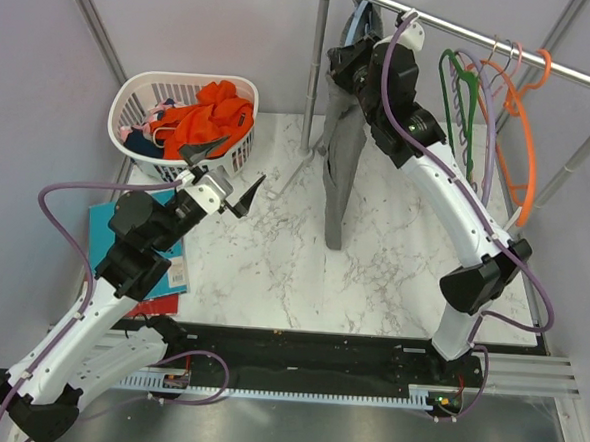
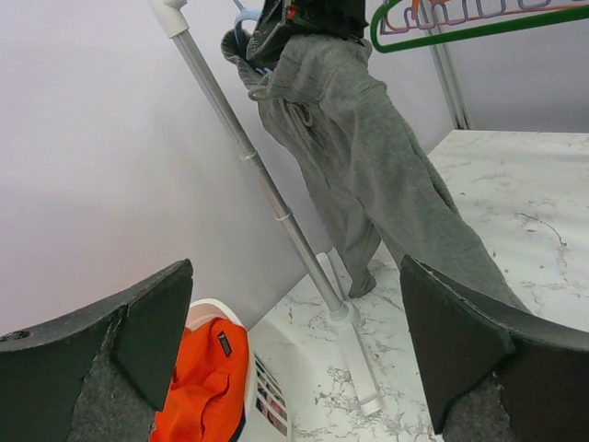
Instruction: Place the shorts on the hanger
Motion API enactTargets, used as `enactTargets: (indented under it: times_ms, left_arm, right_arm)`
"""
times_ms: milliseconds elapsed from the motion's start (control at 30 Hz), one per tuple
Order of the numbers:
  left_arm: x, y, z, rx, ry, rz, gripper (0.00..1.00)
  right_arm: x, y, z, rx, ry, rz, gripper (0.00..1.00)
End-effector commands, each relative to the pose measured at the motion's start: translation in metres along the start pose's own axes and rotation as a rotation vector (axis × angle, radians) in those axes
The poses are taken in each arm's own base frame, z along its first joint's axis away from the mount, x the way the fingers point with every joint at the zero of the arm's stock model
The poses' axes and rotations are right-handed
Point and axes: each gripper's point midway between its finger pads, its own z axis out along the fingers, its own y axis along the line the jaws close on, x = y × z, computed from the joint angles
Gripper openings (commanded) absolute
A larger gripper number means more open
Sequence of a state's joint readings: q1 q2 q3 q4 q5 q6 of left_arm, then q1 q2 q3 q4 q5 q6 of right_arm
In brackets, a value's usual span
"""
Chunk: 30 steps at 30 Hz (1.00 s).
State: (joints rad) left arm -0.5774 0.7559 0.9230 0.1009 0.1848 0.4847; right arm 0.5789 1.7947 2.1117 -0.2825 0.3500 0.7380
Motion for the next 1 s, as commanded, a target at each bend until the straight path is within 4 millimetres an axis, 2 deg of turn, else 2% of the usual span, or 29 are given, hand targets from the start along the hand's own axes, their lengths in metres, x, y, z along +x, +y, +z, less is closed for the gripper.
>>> enactTargets:
  times_ms: [0,167,267,500,533,567,600,633,667,700,733,767,833,867,900,933,967]
  left_arm:
    - [0.004,0.002,-0.005,-0.029,0.016,-0.036,0.99]
    - [0.009,0.002,-0.008,-0.035,0.032,-0.044,0.99]
    - [0.011,0.000,-0.009,-0.033,0.040,-0.051,0.99]
    - [0.023,-0.005,-0.013,-0.033,0.072,-0.087,0.99]
    - [0.026,-0.006,-0.013,-0.033,0.084,-0.096,0.99]
    - [0.029,-0.007,-0.014,-0.035,0.096,-0.113,0.99]
    - [0.032,-0.008,-0.015,-0.035,0.111,-0.118,0.99]
    - [0.035,-0.005,-0.017,-0.058,0.128,-0.128,0.99]
    - [0.038,-0.006,-0.017,-0.061,0.137,-0.135,0.99]
    - [0.037,-0.004,-0.019,-0.070,0.136,-0.135,0.99]
    - [0.039,-0.005,-0.020,-0.069,0.141,-0.140,0.99]
    - [0.038,-0.004,-0.021,-0.075,0.140,-0.143,0.99]
    - [0.043,-0.006,-0.024,-0.078,0.162,-0.157,0.99]
    - [0.044,-0.003,-0.025,-0.095,0.171,-0.157,0.99]
    - [0.048,-0.002,-0.027,-0.105,0.188,-0.167,0.99]
    - [0.048,0.000,-0.028,-0.119,0.197,-0.178,0.99]
    - [0.049,0.000,-0.029,-0.121,0.205,-0.186,0.99]
  right_arm:
    - [-0.068,0.049,-0.003,-0.129,-0.225,0.093,0.00]
    - [-0.049,0.036,0.012,-0.078,-0.214,0.105,0.00]
    - [-0.040,0.040,0.019,-0.088,-0.211,0.095,0.00]
    - [-0.034,0.049,0.026,-0.117,-0.225,0.062,0.02]
    - [-0.032,0.054,0.025,-0.140,-0.214,0.050,0.09]
    - [-0.033,0.053,0.024,-0.141,-0.214,0.042,0.30]
    - [-0.028,0.049,0.025,-0.133,-0.205,0.023,0.41]
    - [-0.036,0.052,0.017,-0.137,-0.217,0.015,0.67]
    - [-0.033,0.047,0.016,-0.126,-0.210,-0.005,0.73]
    - [-0.044,0.050,0.006,-0.133,-0.224,-0.003,0.79]
    - [-0.039,0.045,0.005,-0.121,-0.213,-0.018,0.87]
    - [-0.049,0.047,-0.005,-0.129,-0.225,-0.025,0.89]
    - [-0.045,0.040,-0.010,-0.119,-0.208,-0.049,0.94]
    - [-0.054,0.044,-0.022,-0.132,-0.217,-0.053,0.94]
    - [-0.055,0.044,-0.027,-0.138,-0.211,-0.074,0.95]
    - [-0.048,0.040,-0.029,-0.145,-0.187,-0.093,0.98]
    - [-0.056,0.046,-0.043,-0.171,-0.189,-0.098,0.99]
